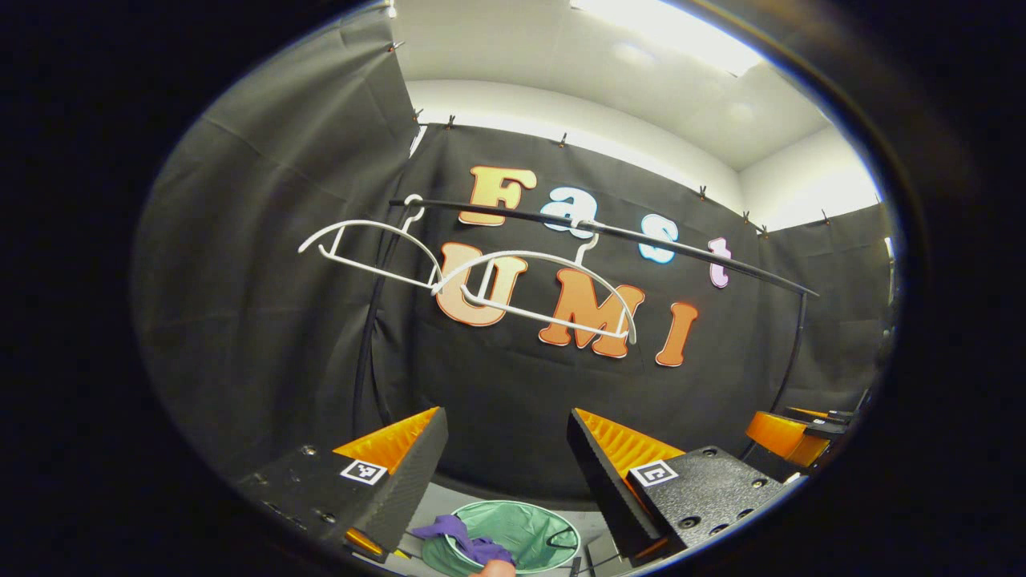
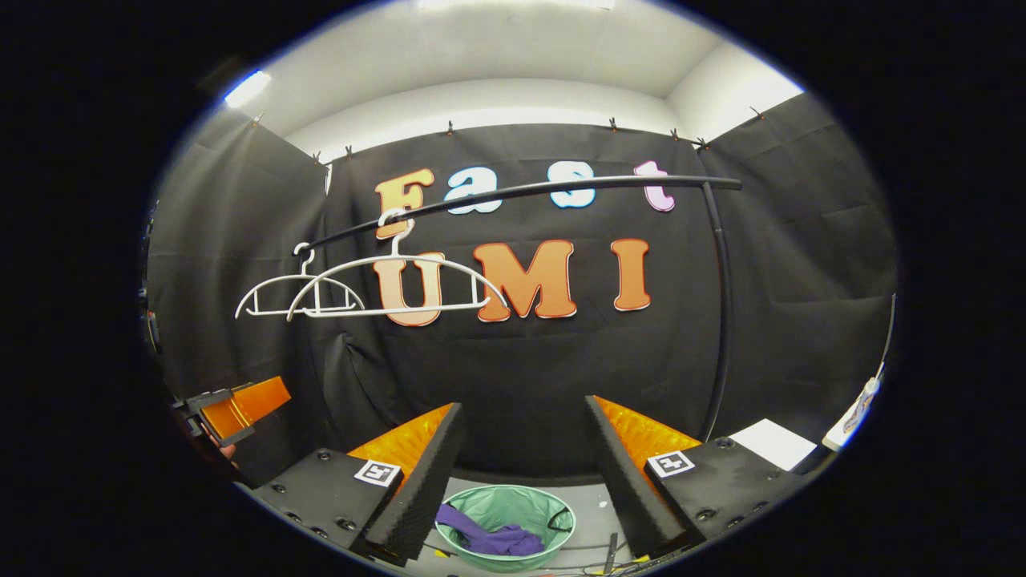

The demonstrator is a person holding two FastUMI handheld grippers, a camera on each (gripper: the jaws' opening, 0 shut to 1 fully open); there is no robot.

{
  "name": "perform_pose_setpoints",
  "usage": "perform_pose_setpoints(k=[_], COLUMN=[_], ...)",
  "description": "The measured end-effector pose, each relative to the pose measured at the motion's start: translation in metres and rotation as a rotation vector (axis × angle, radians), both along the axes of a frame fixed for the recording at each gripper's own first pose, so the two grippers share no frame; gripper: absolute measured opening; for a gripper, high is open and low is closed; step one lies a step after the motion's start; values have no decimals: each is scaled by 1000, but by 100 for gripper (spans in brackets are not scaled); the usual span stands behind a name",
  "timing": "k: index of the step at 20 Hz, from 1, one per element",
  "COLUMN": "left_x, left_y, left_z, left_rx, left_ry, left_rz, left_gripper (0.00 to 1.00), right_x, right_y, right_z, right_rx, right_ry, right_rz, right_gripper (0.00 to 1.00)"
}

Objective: Grasp the clothes on the hanger with both hands and then place them into the laundry hamper below.

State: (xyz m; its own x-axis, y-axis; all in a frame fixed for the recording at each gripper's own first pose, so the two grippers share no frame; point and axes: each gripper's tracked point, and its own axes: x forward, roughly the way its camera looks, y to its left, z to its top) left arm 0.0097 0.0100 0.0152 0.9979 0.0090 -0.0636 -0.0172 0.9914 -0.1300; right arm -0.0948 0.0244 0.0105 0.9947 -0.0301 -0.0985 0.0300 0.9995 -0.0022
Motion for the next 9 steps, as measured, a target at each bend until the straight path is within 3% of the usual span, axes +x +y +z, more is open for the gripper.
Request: perform_pose_setpoints(k=[1,2,3,4,5,7,8,9], left_x=[-2,-6,-11,-14,-20,-23,-26,-29], left_y=[-3,-13,-23,-30,-35,-41,-46,-53], left_z=[0,0,3,4,5,6,5,4], left_rx=[-16,-32,-44,-45,-36,-8,1,4], left_ry=[0,-5,-11,-11,-17,-21,-19,-17], left_rz=[7,4,-3,-5,5,26,27,23], left_gripper=[97,99,92,95,92,91,95,95], right_x=[-3,-8,-11,-14,-17,-20,-22,-23], right_y=[-5,-11,-17,-22,-28,-37,-39,-42], right_z=[1,4,8,9,11,15,16,19], right_rx=[-7,-8,-9,-16,-27,-37,-32,-25], right_ry=[0,-5,-11,-14,-21,-33,-33,-41], right_rz=[8,16,24,29,35,48,57,64], right_gripper=[87,93,100,100,87,87,100,100])
